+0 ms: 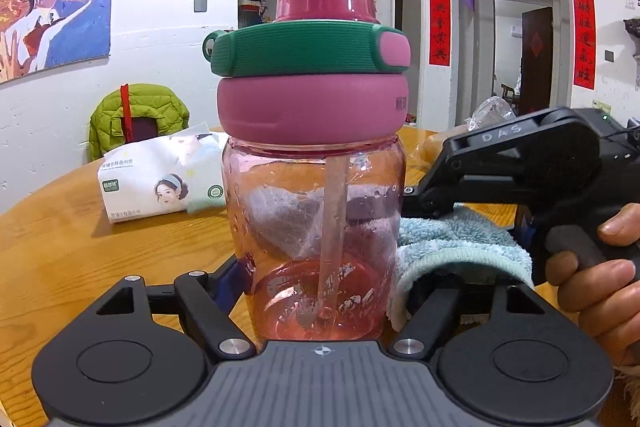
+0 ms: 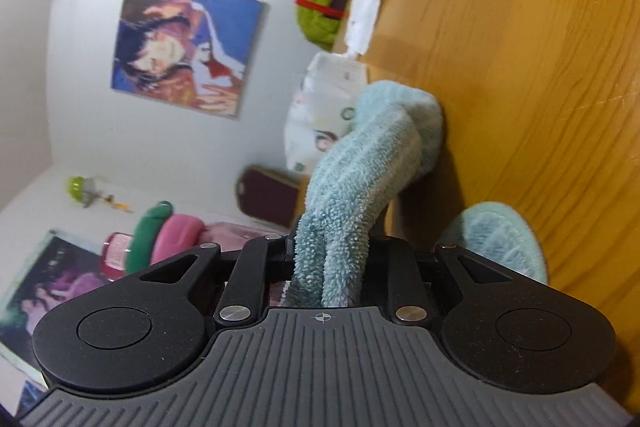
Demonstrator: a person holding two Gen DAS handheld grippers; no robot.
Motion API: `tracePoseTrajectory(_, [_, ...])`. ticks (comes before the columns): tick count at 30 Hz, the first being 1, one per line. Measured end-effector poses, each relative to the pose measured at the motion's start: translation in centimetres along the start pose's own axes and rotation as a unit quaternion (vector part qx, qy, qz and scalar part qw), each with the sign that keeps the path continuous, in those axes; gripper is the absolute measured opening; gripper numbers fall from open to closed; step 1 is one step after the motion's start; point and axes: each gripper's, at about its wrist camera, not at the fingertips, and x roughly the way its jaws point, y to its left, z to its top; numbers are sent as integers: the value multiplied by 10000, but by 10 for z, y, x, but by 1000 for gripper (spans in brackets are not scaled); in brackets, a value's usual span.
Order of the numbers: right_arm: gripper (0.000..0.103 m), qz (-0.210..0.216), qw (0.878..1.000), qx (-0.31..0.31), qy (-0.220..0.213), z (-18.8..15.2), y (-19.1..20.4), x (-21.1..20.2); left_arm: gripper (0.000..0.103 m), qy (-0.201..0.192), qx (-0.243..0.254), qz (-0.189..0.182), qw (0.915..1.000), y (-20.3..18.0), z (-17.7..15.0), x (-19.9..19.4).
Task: Clean container
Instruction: 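Wipe the towel along the bottle's side with the right tool while the left tool holds it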
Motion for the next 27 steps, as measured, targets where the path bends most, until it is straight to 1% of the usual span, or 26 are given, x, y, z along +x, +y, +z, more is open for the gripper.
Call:
tracePoseTrajectory(1, [25, 130, 9999, -55, -87, 0, 3, -3, 73, -6, -8, -6, 10000, 0, 0, 0])
tracePoseTrajectory(2, [25, 476, 9986, -66, -232, 0, 5, -8, 73, -16, -31, -18, 10000, 1, 0, 0])
tracePoseTrajectory(4, [25, 1284, 9902, -136, -536, 3, 12, -20, 73, -38, -86, -48, 9999, 3, 0, 0])
tracePoseTrajectory(5, [26, 1426, 9874, -251, -641, 4, 16, -25, 73, -38, -82, -47, 9999, 3, 0, 0])
tracePoseTrajectory(6, [26, 1409, 9873, -337, -653, 3, 19, -26, 73, -35, -67, -42, 10000, 3, 0, 0])
tracePoseTrajectory(8, [26, 1282, 9906, -246, -405, 1, 16, -16, 73, -14, -19, -12, 10000, 1, 0, 1])
tracePoseTrajectory(9, [26, 1114, 9931, -214, -282, 0, 14, -10, 73, -2, -10, -6, 10000, 1, 0, 1])
tracePoseTrajectory(10, [26, 833, 9959, -255, -244, 0, 13, -6, 73, 12, -15, -29, 10000, 1, 0, 2])
tracePoseTrajectory(11, [26, 465, 9983, -324, -152, 0, 11, -2, 73, 58, -14, -51, 10000, 1, 0, 2])
tracePoseTrajectory(12, [26, 209, 9992, -337, -91, -1, 9, 2, 74, 116, -2, -39, 9999, 0, 0, 3])
tracePoseTrajectory(13, [26, 61, 9994, -334, -54, 0, 8, 4, 74, 174, 11, -18, 9998, -1, 0, 5])
tracePoseTrajectory(14, [26, -1, 9992, -390, -91, 0, 9, 2, 78, 155, 26, 23, 9999, -2, 0, 3])
tracePoseTrajectory(15, [26, -44, 9988, -461, -147, 0, 10, -1, 87, 109, 41, 72, 9999, -3, 0, 1])
tracePoseTrajectory(16, [26, -93, 9977, -596, -315, 1, 14, -7, 92, 63, 57, 120, 9999, -4, 1, -2])
tracePoseTrajectory(17, [25, -159, 9951, -783, -578, 2, 19, -15, 96, 5, 70, 144, 9999, -5, 1, -5])
tracePoseTrajectory(18, [25, -248, 9906, -987, -912, 3, 24, -25, 96, -58, 84, 160, 9998, -5, 2, -8])
tracePoseTrajectory(20, [25, -436, 9762, -1396, -1602, 4, 36, -44, 96, -41, 82, 172, 9998, -6, 3, -12])
tracePoseTrajectory(23, [25, -640, 9595, -1587, -2237, 6, 41, -63, 92, 137, 67, 281, 9995, -9, 3, -16])
tracePoseTrajectory(25, [26, -621, 9638, -1509, -2108, 11, 38, -59, 92, 134, 50, 270, 9995, -11, 3, -21])
tracePoseTrajectory(27, [26, -533, 9734, -1391, -1739, 13, 34, -47, 90, 92, 94, 233, 9996, -13, 2, -24])
